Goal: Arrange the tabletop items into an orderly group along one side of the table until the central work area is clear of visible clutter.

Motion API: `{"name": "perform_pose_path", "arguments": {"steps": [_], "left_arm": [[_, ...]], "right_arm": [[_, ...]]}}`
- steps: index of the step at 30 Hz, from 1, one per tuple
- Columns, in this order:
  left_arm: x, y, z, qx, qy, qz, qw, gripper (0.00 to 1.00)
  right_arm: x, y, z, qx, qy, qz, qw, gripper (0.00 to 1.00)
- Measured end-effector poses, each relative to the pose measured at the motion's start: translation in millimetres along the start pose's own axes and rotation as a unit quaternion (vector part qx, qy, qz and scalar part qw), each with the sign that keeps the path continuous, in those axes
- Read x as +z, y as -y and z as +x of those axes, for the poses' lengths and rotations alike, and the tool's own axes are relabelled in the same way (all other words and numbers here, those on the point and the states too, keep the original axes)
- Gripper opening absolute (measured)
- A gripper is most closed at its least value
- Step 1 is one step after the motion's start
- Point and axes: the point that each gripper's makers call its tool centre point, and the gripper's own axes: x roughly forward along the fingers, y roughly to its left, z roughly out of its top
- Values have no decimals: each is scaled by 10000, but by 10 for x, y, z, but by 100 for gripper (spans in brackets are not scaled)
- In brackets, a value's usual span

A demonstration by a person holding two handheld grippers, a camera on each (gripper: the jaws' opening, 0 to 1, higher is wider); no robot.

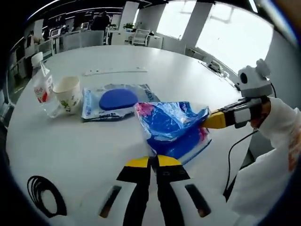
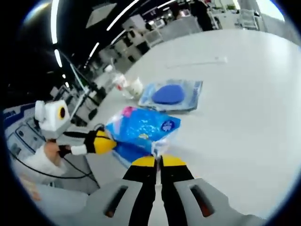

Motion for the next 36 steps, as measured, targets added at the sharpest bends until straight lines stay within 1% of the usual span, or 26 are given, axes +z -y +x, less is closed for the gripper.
{"name": "perform_pose_path", "arguments": {"steps": [3, 6, 8, 11, 17, 23, 32, 36], "left_arm": [[16, 69, 27, -68, -27, -21, 10000, 1], [38, 131, 67, -150, -26, 40, 9999, 1], [62, 155, 85, -170, -18, 108, 9998, 1], [101, 174, 105, -221, -2, 103, 9997, 1], [140, 204, 134, -216, -51, 275, 9994, 1], [146, 233, 133, -237, -72, 316, 9992, 2], [173, 283, 189, -284, -177, 554, 9979, 2], [179, 347, 214, -414, -285, 705, 9962, 2]], "right_arm": [[16, 73, -66, -51, 67, 34, 10000, 0], [30, 149, -98, -92, 101, 101, 9999, 0], [57, 177, -127, -60, 145, 354, 9992, 0], [99, 211, -160, -100, 191, 227, 9995, 0], [92, 244, -173, -83, 211, 361, 9991, 0], [93, 287, -192, -22, 314, 683, 9972, 0], [91, 291, -286, -47, 438, 784, 9959, 0], [75, 318, -339, -88, 470, 741, 9961, 0]]}}
